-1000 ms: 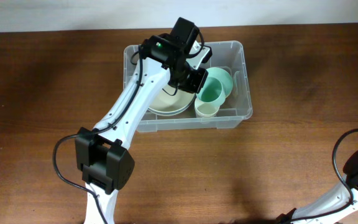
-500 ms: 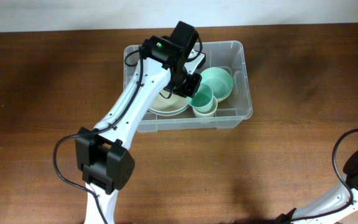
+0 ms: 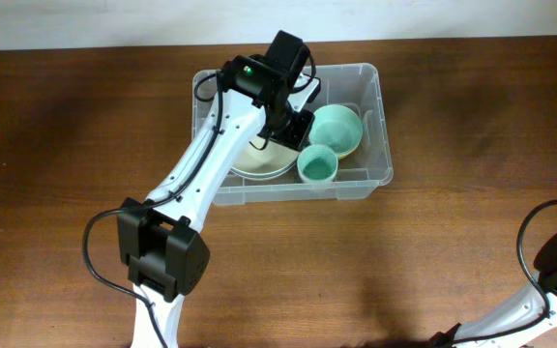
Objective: Pack container
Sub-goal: 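Lower the mint-green cup into the cream cup and open the left gripper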
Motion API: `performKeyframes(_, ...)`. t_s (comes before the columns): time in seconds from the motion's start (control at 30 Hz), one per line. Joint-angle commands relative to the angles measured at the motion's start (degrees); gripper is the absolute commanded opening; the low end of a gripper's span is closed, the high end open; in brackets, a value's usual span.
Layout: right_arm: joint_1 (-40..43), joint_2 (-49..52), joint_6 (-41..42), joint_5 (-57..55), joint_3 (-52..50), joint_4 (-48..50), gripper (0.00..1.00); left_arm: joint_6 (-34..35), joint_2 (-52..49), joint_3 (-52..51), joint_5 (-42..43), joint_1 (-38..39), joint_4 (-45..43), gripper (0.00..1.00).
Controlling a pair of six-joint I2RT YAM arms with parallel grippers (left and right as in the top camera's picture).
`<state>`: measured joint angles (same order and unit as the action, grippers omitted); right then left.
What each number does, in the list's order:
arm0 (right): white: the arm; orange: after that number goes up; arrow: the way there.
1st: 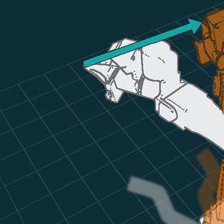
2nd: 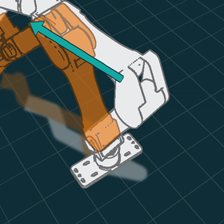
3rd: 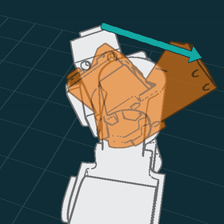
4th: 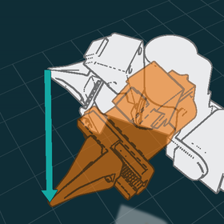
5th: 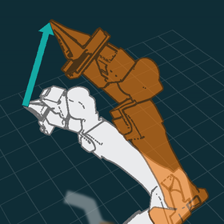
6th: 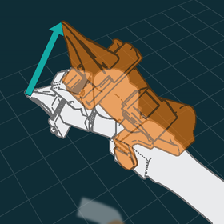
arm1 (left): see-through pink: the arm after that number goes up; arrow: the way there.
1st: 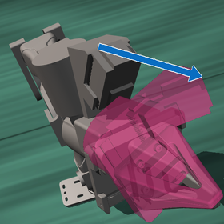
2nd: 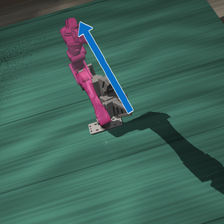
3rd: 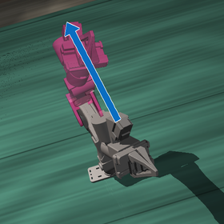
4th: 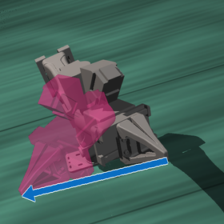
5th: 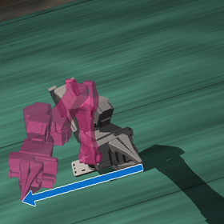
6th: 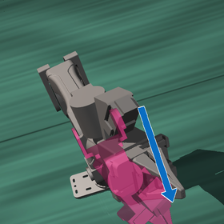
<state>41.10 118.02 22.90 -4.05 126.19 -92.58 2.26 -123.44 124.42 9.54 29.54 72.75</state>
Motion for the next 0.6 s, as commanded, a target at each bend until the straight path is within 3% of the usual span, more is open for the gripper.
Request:
performKeyframes(0.0, -0.20, -0.42, 0.04, -0.52, -0.28, 0.04, 0.99, -0.61, 0.57, 2.01, -2.05, -1.51, -0.15, 0.59)
performKeyframes(0.07, -0.20, -0.42, 0.04, -0.50, -0.28, 0.04, 0.99, -0.59, 0.72, 3.58, -4.31, -2.86, 0.46, 0.66)
performKeyframes(0.23, -0.20, -0.42, 0.04, -0.52, -0.28, 0.04, 0.99, -0.57, 1.33, 10.69, -10.51, -8.13, 5.09, 0.71)
performKeyframes(0.47, -0.20, -0.42, 0.02, -0.52, -0.28, 0.04, 0.99, -0.37, 2.58, 19.65, -10.91, -18.10, 13.73, 0.93)
performKeyframes(0.57, -0.20, -0.42, 0.04, -0.52, -0.28, 0.04, 0.99, -0.24, 3.30, 20.02, -10.91, -22.34, 16.72, 0.97)
